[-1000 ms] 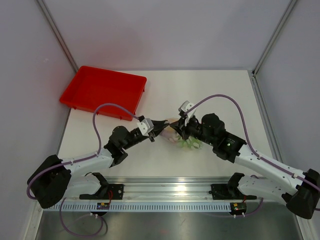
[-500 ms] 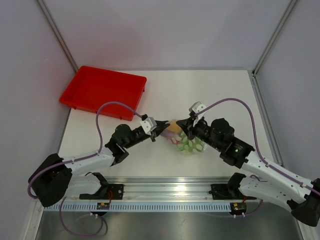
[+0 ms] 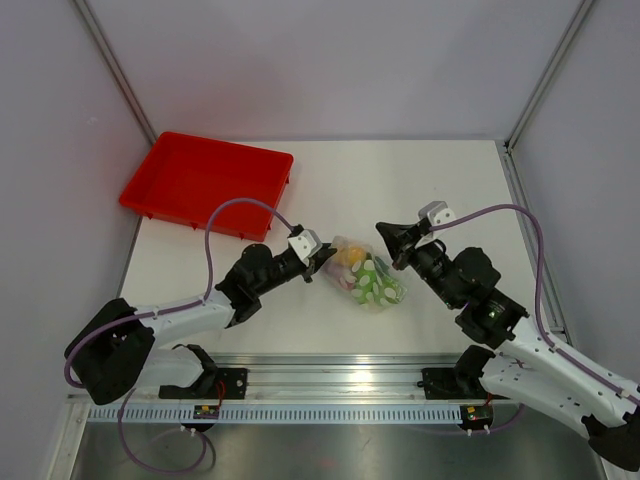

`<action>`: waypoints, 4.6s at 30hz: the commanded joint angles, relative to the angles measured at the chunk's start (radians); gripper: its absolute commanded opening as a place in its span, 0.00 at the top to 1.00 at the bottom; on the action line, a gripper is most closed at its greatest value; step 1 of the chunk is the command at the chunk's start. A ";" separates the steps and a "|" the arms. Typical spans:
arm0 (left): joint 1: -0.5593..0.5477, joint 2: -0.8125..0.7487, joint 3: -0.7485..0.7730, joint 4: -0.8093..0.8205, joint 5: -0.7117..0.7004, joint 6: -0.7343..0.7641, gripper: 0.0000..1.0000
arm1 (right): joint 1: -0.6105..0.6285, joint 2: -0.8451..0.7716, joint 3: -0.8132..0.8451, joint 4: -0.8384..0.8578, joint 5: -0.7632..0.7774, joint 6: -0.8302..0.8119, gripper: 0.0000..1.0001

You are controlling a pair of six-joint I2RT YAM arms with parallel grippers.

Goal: Open the zip-top bag and remove the fake food
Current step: Adjust the zipper food storage bag at the center of the board.

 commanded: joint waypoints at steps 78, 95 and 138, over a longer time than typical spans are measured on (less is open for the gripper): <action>0.030 0.015 0.069 -0.071 -0.071 -0.024 1.00 | -0.022 0.115 0.159 0.047 0.140 -0.164 1.00; 0.039 0.087 0.129 -0.215 -0.142 -0.065 1.00 | -0.022 0.223 0.268 0.031 0.417 -0.209 1.00; 0.176 -0.116 0.152 -0.310 -0.128 -0.659 0.01 | -0.030 0.267 0.089 0.111 0.221 -0.148 1.00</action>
